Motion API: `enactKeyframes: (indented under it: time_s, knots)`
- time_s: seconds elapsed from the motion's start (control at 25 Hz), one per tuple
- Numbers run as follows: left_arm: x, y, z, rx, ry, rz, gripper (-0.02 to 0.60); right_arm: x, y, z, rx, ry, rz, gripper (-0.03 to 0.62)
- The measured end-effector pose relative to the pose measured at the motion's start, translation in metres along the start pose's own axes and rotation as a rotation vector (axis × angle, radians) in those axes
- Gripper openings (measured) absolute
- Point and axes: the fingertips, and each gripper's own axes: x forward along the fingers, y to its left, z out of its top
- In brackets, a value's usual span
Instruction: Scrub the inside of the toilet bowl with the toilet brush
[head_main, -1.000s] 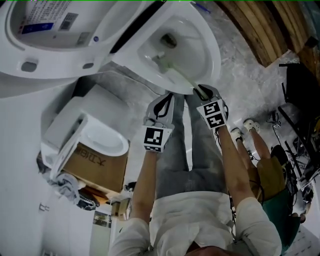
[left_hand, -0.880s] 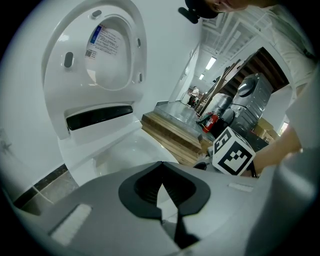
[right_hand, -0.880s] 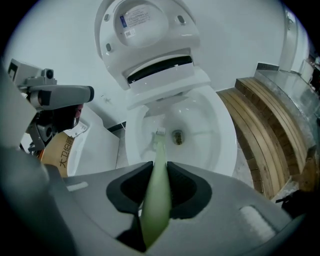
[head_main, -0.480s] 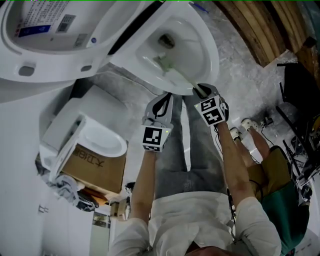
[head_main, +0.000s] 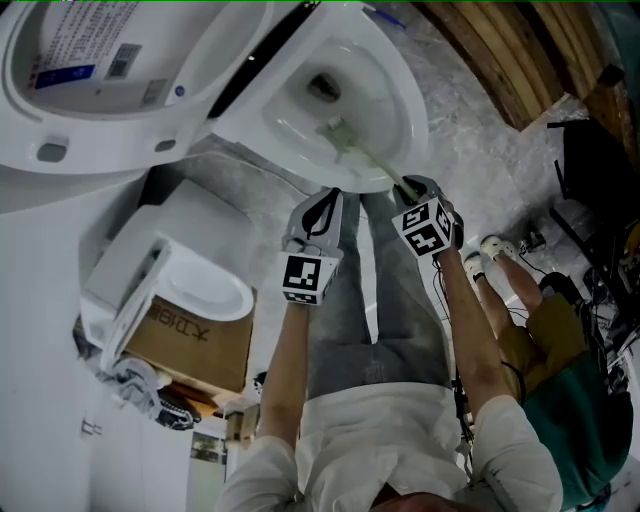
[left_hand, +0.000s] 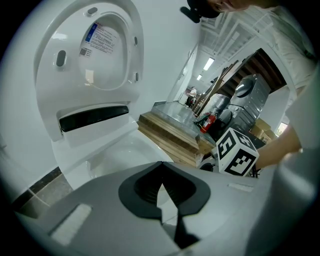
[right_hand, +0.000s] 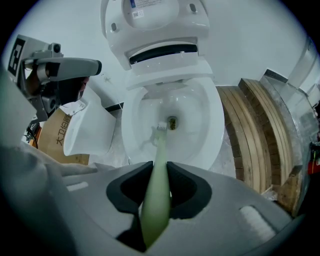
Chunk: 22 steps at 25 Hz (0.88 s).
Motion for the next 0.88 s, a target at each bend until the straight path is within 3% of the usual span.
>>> enactKeyframes:
  time_s: [0.88]
  knots:
    - [0.013,-0.011,0.004,0.031,0.012,-0.045,0.018,-0.022,-0.044,-0.030,-0.126,0.074,-0.144,0.089]
